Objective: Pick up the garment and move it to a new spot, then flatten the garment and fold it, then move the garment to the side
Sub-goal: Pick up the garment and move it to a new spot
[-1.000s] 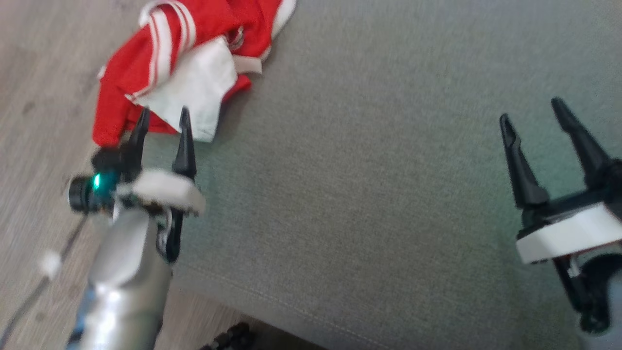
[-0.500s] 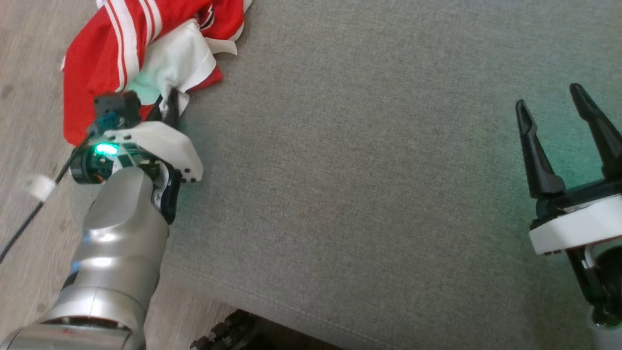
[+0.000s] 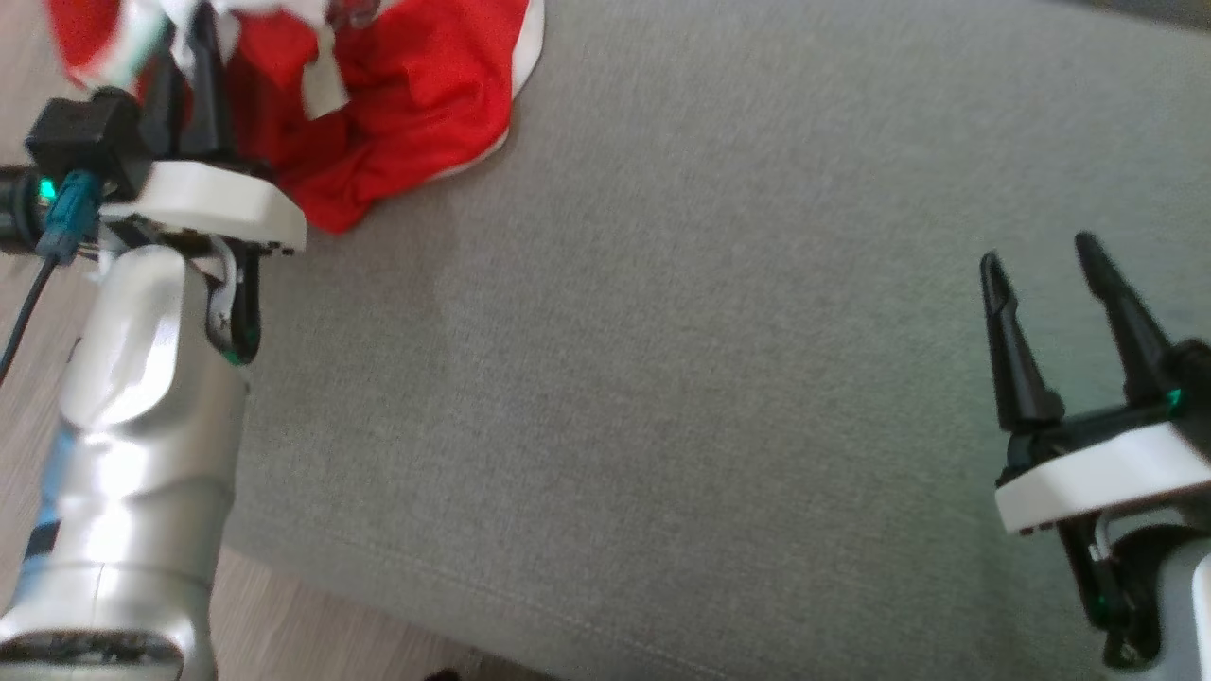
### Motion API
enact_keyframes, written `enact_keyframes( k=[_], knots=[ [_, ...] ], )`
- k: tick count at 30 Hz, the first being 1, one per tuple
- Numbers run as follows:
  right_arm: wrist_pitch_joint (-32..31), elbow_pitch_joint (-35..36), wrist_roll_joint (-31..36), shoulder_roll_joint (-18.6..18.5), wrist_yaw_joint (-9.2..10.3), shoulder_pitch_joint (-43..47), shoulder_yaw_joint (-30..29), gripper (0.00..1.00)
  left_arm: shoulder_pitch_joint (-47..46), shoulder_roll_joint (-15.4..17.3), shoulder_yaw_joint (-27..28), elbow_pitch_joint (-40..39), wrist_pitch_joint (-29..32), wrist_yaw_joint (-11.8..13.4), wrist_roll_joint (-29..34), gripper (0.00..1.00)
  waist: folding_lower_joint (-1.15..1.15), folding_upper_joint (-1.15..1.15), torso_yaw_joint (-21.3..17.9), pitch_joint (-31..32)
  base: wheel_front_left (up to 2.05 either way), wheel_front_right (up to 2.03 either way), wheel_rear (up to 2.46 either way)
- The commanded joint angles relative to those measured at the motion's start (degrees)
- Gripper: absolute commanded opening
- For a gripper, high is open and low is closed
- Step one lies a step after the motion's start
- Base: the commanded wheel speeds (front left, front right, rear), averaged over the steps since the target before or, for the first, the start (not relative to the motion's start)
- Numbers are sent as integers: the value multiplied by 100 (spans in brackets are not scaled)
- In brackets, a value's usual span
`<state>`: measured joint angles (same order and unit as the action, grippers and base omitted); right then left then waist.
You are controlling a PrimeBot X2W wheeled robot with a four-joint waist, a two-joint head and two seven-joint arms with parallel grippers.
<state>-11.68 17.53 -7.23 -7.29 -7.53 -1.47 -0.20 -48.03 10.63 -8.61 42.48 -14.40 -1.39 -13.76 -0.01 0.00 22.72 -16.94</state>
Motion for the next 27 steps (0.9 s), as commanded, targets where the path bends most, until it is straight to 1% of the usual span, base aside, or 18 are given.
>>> enact_keyframes(
  k=[1,4,8,9,12,15,17,20,24,27],
  knots=[
    [85,166,-45,53,4,-6,100,100,109,330,184,-442,-58,41,81,0,1,0,-168,358,0,0,0],
    [172,115,-51,163,4,105,86,100,484,362,61,-1204,-5,43,163,0,1,0,-372,612,0,0,0],
    [272,48,-80,287,4,254,103,100,1129,281,-224,-2326,431,28,218,0,1,0,-764,870,0,0,0],
    [272,48,-80,287,4,254,103,100,1129,281,-224,-2326,431,28,218,0,1,0,-764,870,0,0,0],
    [328,12,-103,346,4,334,131,100,1609,158,-547,-3096,832,-35,235,0,1,0,-1155,954,0,0,0],
    [374,-3,-118,384,4,347,173,100,1942,-31,-953,-3641,1160,-141,232,0,1,0,-1632,930,0,0,0],
    [412,-13,-138,401,4,322,203,100,2057,-184,-1259,-3833,1319,-228,224,0,1,0,-1978,860,0,0,0],
    [479,-74,-194,420,4,275,229,100,2095,-418,-1824,-3866,1500,-374,225,0,1,0,-2508,727,0,0,0],
    [608,-203,-271,433,4,211,253,100,1892,-639,-2667,-3683,1635,-512,210,0,1,0,-3183,476,0,0,0],
    [737,-298,-386,438,4,183,226,100,1718,-719,-3281,-3364,1733,-568,82,0,1,0,-3563,279,0,0,0]
  ],
)
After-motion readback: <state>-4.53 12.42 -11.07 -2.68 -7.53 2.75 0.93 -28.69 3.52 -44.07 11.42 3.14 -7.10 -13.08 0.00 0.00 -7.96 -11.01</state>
